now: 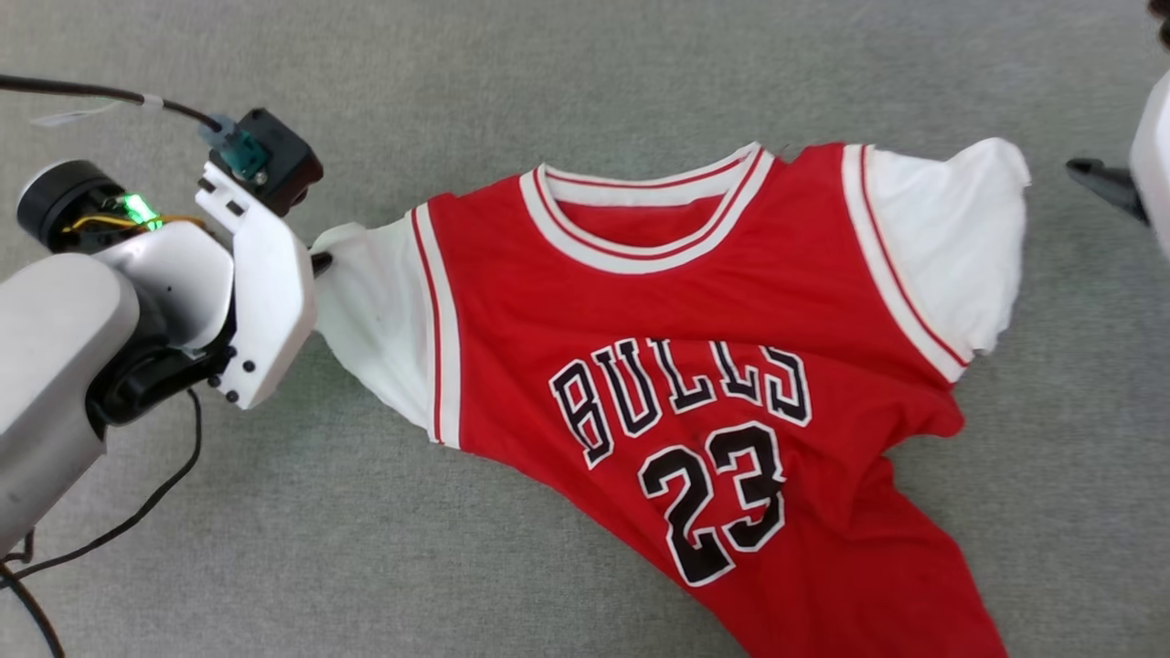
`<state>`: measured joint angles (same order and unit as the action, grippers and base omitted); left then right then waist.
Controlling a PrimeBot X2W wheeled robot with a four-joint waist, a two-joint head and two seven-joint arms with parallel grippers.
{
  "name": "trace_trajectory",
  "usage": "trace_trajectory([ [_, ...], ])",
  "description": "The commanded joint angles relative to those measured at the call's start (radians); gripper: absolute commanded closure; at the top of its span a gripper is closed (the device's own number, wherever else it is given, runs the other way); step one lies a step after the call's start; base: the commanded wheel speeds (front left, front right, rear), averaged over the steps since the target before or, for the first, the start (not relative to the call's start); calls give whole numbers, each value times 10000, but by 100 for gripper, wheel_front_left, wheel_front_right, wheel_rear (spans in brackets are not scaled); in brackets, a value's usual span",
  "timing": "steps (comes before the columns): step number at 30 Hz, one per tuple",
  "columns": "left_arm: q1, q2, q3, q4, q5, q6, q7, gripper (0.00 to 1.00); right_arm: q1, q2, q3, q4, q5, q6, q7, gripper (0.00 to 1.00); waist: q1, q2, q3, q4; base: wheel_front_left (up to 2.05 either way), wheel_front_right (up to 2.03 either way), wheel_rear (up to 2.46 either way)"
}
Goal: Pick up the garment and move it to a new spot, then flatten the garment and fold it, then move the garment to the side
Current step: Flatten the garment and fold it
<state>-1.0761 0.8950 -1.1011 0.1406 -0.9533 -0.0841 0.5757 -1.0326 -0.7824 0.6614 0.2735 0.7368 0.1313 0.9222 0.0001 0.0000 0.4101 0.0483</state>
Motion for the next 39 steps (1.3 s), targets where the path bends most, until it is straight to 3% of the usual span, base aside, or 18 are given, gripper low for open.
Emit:
trace_trajectory([
  [1,-172,-108,44,-59,96,37,-90,100,-425,105,1,312,331,-9,415,0,-1,0,345,238,0,0,0],
  [7,-423,-311,57,-140,247,-23,-230,100,-877,539,67,1425,642,-9,1209,0,-1,0,987,570,0,0,0],
  [17,-562,-520,-13,58,319,-99,-424,100,608,925,1068,2247,1198,-6,838,0,-1,0,1331,739,0,0,0],
  [18,-541,-525,-22,91,295,-108,-420,100,659,920,1165,2230,1255,-3,714,57,-1,0,1299,726,0,0,0],
  [19,-511,-533,-39,139,274,-116,-429,100,665,933,1174,2208,1351,10,523,100,-1,0,1251,709,0,0,0],
  [27,-350,-503,11,356,240,-177,-761,100,-69,698,1190,1893,1528,5,-1108,100,-1,0,404,496,0,0,0],
  [39,-590,205,421,-456,472,-26,-1515,100,-567,-458,1827,546,1985,-9,-3900,100,-1,0,-1278,-61,0,0,0],
])
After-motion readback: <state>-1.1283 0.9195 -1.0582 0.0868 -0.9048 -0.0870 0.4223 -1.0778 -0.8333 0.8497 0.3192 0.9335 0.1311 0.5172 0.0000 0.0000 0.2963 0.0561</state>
